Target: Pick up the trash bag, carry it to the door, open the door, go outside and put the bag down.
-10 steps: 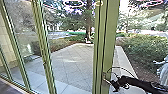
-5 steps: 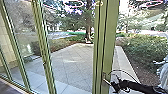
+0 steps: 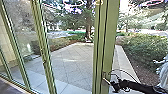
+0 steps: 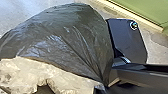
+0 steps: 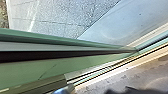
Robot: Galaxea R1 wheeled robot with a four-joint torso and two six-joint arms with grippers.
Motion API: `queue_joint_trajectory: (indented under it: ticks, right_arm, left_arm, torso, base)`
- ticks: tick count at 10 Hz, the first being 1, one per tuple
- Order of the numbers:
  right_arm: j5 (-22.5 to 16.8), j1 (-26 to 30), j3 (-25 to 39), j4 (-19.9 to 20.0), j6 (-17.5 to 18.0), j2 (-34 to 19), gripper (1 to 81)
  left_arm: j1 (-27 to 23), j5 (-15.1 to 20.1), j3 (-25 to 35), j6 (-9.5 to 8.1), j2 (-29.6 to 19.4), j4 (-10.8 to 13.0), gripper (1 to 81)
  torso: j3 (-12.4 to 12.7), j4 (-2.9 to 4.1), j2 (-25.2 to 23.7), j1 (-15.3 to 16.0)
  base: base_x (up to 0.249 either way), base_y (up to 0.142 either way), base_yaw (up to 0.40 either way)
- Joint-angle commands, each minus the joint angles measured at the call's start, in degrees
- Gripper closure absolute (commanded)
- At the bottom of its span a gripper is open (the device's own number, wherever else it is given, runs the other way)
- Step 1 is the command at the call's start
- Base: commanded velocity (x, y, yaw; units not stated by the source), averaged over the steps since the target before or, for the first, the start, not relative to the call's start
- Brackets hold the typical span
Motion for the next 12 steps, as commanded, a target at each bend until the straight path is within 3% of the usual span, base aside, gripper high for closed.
queue_joint_trajectory:
  ticks: [1,3,4,7,12]
  right_arm:
    - [-14.59,1.13,3.41,-1.26,-2.26,3.09,1.0]
    - [-14.59,2.10,3.41,-0.82,-2.18,3.09,1.0]
    - [-14.59,2.45,3.41,-0.46,-2.18,3.00,1.0]
    - [-14.59,4.56,3.41,-0.37,-2.18,2.29,1.0]
    - [-14.15,5.44,3.41,-0.46,-2.09,2.38,1.0]
  left_arm:
    - [-2.88,3.07,0.13,-0.23,0.08,-0.51,81.1]
    - [-2.88,3.07,0.13,-0.23,-0.10,-0.60,81.1]
    - [-2.88,3.07,0.13,-0.23,-0.10,-0.51,81.1]
    - [-2.52,3.07,0.13,-0.15,-0.01,-0.43,81.1]
    - [-2.52,3.15,0.13,-0.15,-0.01,-0.25,81.1]
  torso:
    - [-4.65,0.00,0.00,0.00]
    - [-8.02,-0.02,-0.02,-0.01]
    - [-4.85,-0.05,-0.04,-0.01]
    - [-6.73,-0.11,-0.09,-0.01]
    - [-6.58,-0.13,-0.11,-0.01]
  base:
    - [0.000,0.000,0.000]
    - [0.000,0.000,0.000]
    - [0.000,0.000,0.000]
    - [0.000,0.000,0.000]
    - [0.000,0.000,0.000]
